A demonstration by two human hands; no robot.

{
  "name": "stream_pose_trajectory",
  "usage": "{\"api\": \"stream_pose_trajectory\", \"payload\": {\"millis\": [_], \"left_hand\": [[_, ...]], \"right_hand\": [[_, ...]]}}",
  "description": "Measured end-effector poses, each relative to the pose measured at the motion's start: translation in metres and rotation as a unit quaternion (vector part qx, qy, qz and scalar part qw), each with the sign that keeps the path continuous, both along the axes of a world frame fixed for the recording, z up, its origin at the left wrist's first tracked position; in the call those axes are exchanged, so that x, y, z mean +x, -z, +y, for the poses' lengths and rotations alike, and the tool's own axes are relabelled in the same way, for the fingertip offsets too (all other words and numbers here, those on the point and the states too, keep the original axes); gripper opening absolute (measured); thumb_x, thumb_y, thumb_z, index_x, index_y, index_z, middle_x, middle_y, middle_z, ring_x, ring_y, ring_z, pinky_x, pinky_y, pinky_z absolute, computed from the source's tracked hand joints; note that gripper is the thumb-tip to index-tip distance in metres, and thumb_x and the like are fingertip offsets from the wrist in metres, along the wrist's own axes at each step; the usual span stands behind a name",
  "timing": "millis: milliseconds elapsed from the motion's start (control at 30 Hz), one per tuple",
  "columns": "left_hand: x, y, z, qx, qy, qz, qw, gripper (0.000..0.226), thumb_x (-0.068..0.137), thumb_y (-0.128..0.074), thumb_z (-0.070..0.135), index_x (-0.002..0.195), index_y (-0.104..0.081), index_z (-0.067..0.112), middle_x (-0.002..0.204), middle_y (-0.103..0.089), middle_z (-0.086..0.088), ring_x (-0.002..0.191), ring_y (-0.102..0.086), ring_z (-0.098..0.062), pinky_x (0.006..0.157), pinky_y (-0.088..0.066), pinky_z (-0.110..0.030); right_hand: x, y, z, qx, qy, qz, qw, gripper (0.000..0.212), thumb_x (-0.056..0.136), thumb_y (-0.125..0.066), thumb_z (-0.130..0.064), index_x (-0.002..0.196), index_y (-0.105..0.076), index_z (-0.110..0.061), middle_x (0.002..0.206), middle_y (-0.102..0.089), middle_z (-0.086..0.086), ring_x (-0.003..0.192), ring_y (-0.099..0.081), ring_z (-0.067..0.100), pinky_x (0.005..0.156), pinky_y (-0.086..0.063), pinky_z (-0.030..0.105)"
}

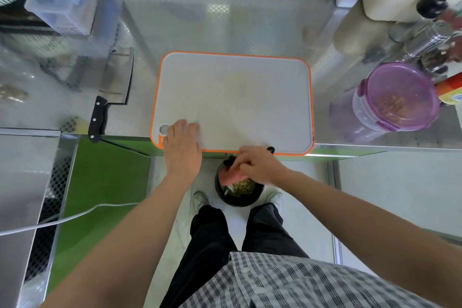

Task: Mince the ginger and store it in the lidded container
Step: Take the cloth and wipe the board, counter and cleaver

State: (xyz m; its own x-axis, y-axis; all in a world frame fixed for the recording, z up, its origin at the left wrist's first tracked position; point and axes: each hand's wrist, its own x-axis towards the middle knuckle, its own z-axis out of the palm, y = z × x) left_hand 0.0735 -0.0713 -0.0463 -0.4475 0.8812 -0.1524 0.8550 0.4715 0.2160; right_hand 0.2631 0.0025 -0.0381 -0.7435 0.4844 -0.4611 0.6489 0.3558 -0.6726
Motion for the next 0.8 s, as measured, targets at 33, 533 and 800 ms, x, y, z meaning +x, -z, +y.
{"api": "stream_pose_trajectory", "payload": {"millis": [33,533,800], "left_hand": [[0.0,0.001,0.001,0.002,-0.001,0.0,1.0,0.038,0.086,-0.052,0.005,0.124,-0.053,0.012,0.134,-0.043,-0.015,0.118,-0.041,-0.036,0.088,-0.038,-0.045],[0.034,-0.031,0.021,0.065,-0.49,-0.638,0.59,0.023,0.098,-0.049,0.025,0.083,-0.051,0.007,0.067,-0.064,-0.013,0.052,-0.065,-0.017,0.046,-0.049,-0.021],[0.045,-0.054,0.083,0.147,-0.472,-0.667,0.557,0.013,0.096,-0.047,0.002,0.083,-0.051,0.001,0.072,-0.058,-0.013,0.052,-0.065,-0.018,0.041,-0.052,-0.023]], "right_hand": [[0.007,-0.002,-0.007,-0.05,-0.035,-0.051,0.997,0.027,0.079,-0.045,-0.011,0.077,-0.072,-0.012,0.079,-0.063,0.002,0.075,-0.059,0.018,0.072,-0.05,0.033],[0.04,-0.031,0.006,-0.451,0.598,0.159,0.643,0.032,0.098,-0.048,-0.028,0.07,-0.056,-0.014,0.038,-0.052,-0.003,0.027,-0.044,0.006,0.029,-0.031,0.013],[0.031,-0.047,0.073,-0.394,0.64,0.223,0.621,0.026,0.1,-0.046,-0.025,0.088,-0.061,-0.007,0.054,-0.067,0.005,0.04,-0.062,0.017,0.034,-0.049,0.028]]}}
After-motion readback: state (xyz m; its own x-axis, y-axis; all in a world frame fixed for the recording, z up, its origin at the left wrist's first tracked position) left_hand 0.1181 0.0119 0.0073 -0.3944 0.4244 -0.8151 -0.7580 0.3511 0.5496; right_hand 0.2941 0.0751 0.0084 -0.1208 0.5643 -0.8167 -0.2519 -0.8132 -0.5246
